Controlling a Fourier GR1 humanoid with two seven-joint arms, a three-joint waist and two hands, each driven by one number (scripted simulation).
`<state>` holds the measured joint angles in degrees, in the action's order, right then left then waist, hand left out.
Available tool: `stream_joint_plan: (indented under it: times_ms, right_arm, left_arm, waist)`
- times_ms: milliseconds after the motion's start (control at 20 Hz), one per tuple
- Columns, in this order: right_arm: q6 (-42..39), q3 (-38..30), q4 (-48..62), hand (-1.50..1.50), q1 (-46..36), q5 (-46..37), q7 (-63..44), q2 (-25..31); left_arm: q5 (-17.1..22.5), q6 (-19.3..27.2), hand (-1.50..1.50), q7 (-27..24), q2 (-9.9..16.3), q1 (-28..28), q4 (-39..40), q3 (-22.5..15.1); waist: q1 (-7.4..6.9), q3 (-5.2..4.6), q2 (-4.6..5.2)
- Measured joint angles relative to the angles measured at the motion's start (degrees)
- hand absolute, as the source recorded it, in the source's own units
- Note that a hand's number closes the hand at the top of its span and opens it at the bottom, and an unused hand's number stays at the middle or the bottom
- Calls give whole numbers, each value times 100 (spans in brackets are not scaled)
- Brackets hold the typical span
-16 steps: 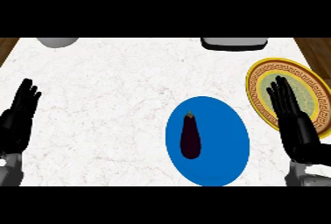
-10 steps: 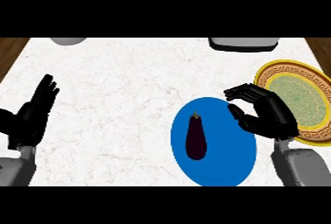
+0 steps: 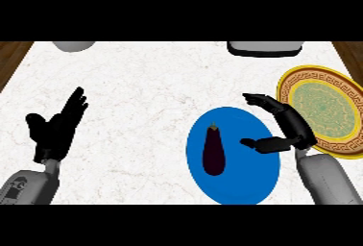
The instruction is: Pick the eggplant from the plate and place it in the plate
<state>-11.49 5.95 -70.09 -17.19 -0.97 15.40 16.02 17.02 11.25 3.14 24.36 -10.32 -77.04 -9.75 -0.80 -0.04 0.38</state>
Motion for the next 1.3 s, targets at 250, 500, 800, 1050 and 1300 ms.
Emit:
stream_joint_plan:
  times_ms: [250, 500, 800, 1050, 1300]
  right_arm:
    - [-315, 417, 240, -150, -122, -634, 256, 268]
    - [-544, 646, -94, -150, -209, -1033, -240, 373]
    - [-1018, 814, -312, -150, -588, -1296, -1101, 328]
    - [-1437, 1063, -410, -150, -764, -1593, -1644, 303]
    - [-1596, 1344, -572, -150, -789, -2120, -2002, 335]
  left_arm:
    - [-73, -54, 0, -8, -79, 32, 38, 53]
    - [-149, -93, 0, 279, -99, 49, -191, 148]
    - [-311, -144, 0, 382, -200, -4, -207, 247]
    - [-411, -187, 0, 363, -310, 24, -190, 310]
    - [-394, -340, 0, 475, -282, -38, -160, 481]
  waist:
    - [33, 3, -23]
    - [62, 3, -40]
    - [67, 2, -42]
    - [66, 2, -42]
    - [72, 2, -43]
